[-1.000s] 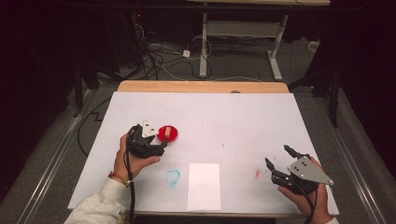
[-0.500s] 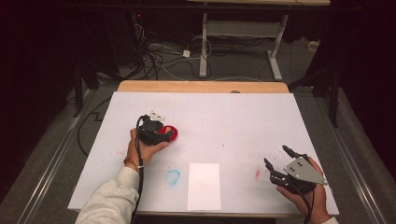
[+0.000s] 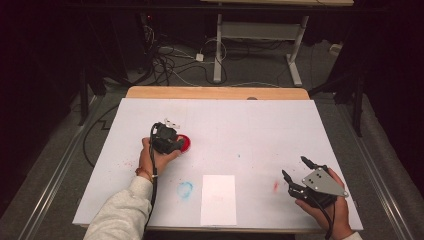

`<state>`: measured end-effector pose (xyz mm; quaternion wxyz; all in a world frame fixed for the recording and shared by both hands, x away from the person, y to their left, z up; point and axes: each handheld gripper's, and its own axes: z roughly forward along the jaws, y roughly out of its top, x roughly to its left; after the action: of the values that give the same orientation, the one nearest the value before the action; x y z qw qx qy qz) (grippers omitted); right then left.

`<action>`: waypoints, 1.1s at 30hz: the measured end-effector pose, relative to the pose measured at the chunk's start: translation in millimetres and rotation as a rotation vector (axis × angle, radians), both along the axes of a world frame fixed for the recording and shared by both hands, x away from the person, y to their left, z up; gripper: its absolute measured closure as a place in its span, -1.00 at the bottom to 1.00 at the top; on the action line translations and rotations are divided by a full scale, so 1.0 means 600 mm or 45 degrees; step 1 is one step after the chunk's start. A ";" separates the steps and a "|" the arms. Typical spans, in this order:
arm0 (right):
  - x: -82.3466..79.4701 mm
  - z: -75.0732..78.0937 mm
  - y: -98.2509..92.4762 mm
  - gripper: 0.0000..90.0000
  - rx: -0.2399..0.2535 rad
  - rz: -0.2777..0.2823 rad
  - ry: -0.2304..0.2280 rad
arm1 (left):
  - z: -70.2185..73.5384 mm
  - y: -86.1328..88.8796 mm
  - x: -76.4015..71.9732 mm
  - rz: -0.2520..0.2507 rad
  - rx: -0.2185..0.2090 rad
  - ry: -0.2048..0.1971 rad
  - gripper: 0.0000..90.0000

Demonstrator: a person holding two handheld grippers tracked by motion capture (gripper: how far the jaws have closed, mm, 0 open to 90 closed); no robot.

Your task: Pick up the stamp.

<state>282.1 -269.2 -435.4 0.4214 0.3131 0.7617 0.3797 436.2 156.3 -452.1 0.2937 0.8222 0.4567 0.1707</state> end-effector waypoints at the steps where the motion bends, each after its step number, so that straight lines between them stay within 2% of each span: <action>1: 0.000 0.000 0.000 -0.31 -0.004 -0.002 -0.001 | -0.001 0.000 0.000 -0.002 0.004 0.004 0.46; 3: 0.000 -0.001 0.000 -0.30 -0.004 0.000 0.001 | -0.003 -0.002 0.001 -0.007 0.016 0.020 0.50; 4: 0.001 -0.001 0.001 -0.30 -0.009 -0.001 0.003 | -0.003 -0.002 0.001 -0.010 0.012 0.022 0.61; 5: 0.001 -0.001 0.001 -0.30 -0.011 -0.001 0.003 | -0.003 -0.003 0.001 -0.012 0.012 0.023 0.62; 18: 0.001 -0.001 0.000 -0.30 -0.006 0.009 0.002 | -0.001 -0.007 0.000 -0.053 0.081 0.012 0.63; 21: 0.004 -0.001 0.001 -0.30 -0.001 0.008 0.009 | -0.001 -0.003 0.001 -0.058 0.054 0.014 0.63; 33: 0.006 -0.001 0.000 -0.30 0.001 0.010 0.014 | 0.027 0.016 -0.013 -0.087 -0.011 -0.069 0.63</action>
<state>285.5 -269.0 -436.1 0.4156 0.3125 0.7650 0.3801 428.6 166.0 -435.8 0.3153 0.8311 0.4210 0.1808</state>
